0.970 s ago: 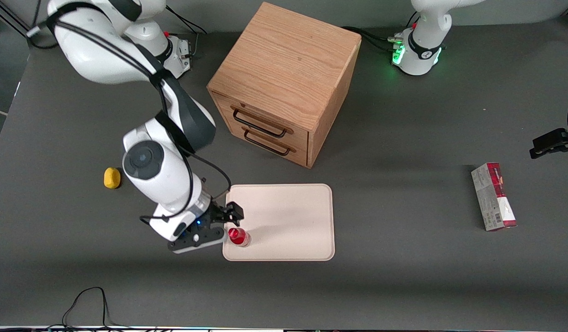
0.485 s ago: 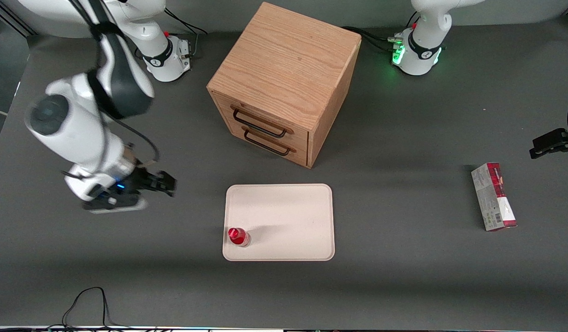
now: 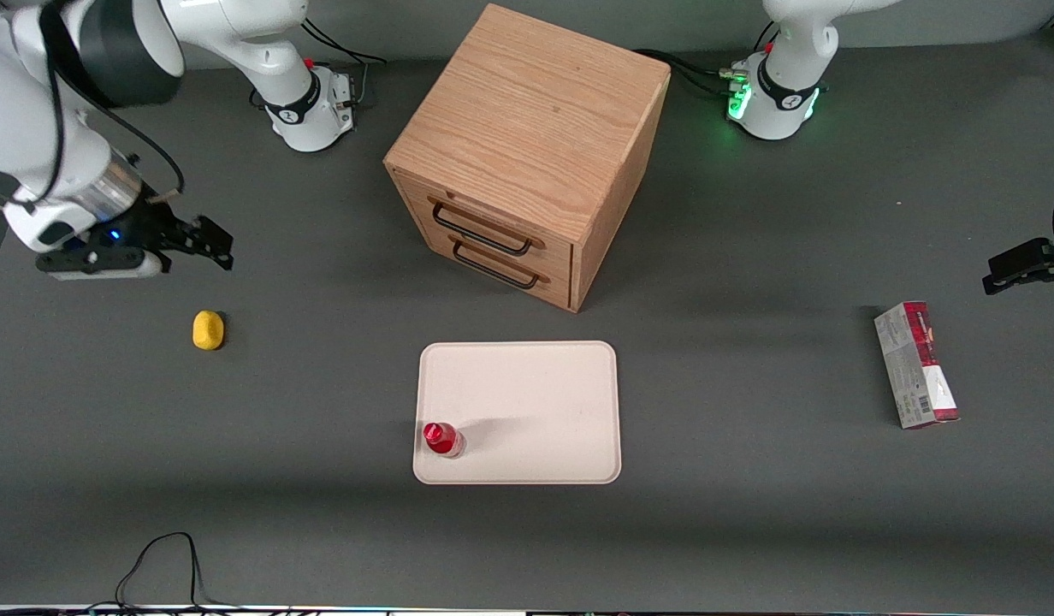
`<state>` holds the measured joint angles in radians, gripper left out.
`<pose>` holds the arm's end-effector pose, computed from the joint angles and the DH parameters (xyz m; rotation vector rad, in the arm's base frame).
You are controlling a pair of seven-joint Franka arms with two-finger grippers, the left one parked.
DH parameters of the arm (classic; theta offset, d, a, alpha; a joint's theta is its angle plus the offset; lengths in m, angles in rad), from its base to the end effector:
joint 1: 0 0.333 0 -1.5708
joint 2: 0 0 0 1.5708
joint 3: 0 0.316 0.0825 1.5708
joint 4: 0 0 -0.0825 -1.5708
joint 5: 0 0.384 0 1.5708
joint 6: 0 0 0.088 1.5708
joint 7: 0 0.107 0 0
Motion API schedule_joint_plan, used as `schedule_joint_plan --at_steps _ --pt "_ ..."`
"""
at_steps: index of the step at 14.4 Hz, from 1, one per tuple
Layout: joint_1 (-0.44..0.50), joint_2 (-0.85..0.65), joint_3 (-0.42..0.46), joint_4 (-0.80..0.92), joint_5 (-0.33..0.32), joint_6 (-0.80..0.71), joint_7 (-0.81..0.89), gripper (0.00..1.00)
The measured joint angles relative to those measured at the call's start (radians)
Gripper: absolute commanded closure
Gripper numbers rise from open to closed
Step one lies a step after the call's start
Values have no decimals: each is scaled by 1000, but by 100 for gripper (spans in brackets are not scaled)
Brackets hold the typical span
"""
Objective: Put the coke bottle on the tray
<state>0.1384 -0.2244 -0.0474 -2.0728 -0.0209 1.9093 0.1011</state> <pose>0.4946 0.0421 0.5320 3.1366 -0.0045 0.0962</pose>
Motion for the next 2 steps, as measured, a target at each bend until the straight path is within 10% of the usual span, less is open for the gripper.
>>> schedule_joint_plan --at_steps 2 --pt "0 -24 -7 44 -16 -72 -2 0"
